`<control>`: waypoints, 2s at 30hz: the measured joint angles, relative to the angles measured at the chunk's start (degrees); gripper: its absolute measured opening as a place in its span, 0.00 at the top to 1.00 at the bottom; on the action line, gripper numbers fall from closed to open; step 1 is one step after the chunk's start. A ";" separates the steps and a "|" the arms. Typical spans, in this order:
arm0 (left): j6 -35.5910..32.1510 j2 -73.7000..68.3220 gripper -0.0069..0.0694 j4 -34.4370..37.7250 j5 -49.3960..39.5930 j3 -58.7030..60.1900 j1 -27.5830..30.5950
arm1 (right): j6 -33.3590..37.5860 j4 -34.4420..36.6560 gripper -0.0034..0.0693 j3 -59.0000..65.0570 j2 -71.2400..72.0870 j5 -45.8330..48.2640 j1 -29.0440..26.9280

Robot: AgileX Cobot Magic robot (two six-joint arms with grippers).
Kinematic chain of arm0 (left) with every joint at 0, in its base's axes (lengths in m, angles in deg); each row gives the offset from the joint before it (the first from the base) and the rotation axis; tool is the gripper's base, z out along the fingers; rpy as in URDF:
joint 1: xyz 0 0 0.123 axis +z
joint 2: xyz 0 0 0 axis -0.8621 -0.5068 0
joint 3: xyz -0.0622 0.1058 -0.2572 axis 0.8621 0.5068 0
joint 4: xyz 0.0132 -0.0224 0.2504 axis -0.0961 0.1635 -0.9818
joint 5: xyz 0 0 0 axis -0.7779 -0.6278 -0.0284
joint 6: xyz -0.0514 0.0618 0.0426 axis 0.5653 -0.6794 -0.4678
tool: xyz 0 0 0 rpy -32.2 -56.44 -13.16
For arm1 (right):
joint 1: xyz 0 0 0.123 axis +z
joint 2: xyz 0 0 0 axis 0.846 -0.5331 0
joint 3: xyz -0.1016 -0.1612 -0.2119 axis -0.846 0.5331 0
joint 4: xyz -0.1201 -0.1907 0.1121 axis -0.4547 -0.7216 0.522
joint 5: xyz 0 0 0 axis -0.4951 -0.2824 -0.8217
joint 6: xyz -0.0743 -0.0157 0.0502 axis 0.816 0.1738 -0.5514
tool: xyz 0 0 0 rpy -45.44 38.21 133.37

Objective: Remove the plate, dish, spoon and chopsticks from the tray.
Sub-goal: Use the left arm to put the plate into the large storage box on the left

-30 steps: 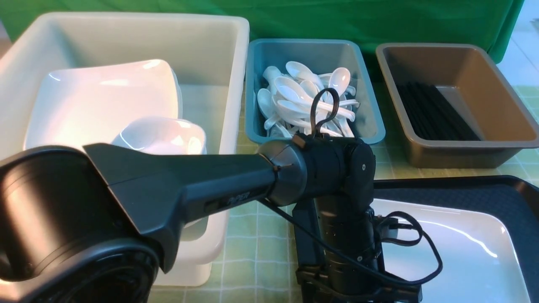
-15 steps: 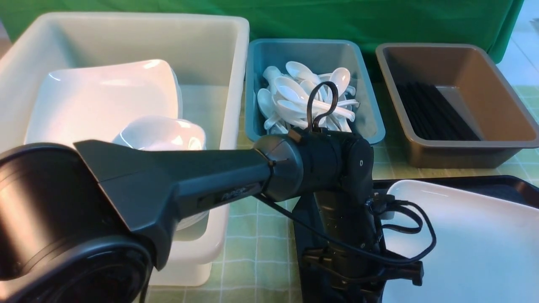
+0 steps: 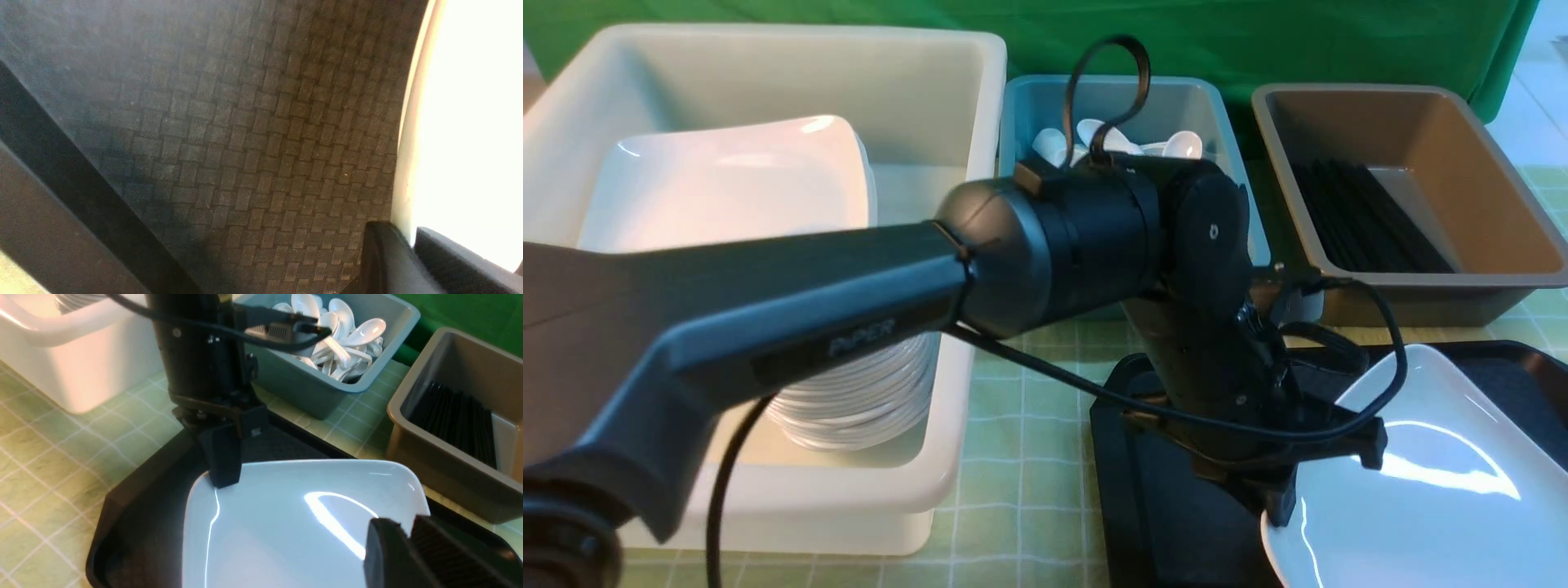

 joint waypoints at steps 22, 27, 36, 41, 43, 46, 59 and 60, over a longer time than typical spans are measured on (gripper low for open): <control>0.04 4.50 0.89 2.86 2.95 0.44 2.91 | -0.02 0.00 0.82 0.00 0.00 0.68 0.00; -3.03 4.50 0.89 6.51 2.54 0.44 6.44 | -0.02 0.00 0.82 0.00 0.00 0.81 0.00; -6.54 4.50 0.89 9.27 2.60 0.44 8.10 | -0.02 0.00 0.82 0.00 0.00 1.07 0.00; -7.35 4.50 0.89 9.68 2.60 0.44 8.24 | -0.02 0.00 0.82 0.00 0.00 1.07 0.00; -7.40 4.50 0.89 9.82 2.60 0.44 8.24 | -0.02 0.00 0.82 0.00 0.00 1.07 0.00; -8.22 4.53 0.89 11.06 2.64 0.44 8.54 | -0.02 0.00 0.82 0.00 0.00 1.07 0.00; -9.24 6.84 0.89 11.72 2.61 0.56 11.71 | -0.02 0.00 0.81 0.00 0.00 1.12 0.00; -9.24 6.84 0.89 12.10 2.88 0.56 11.71 | -0.02 0.00 0.81 0.00 0.00 1.12 0.00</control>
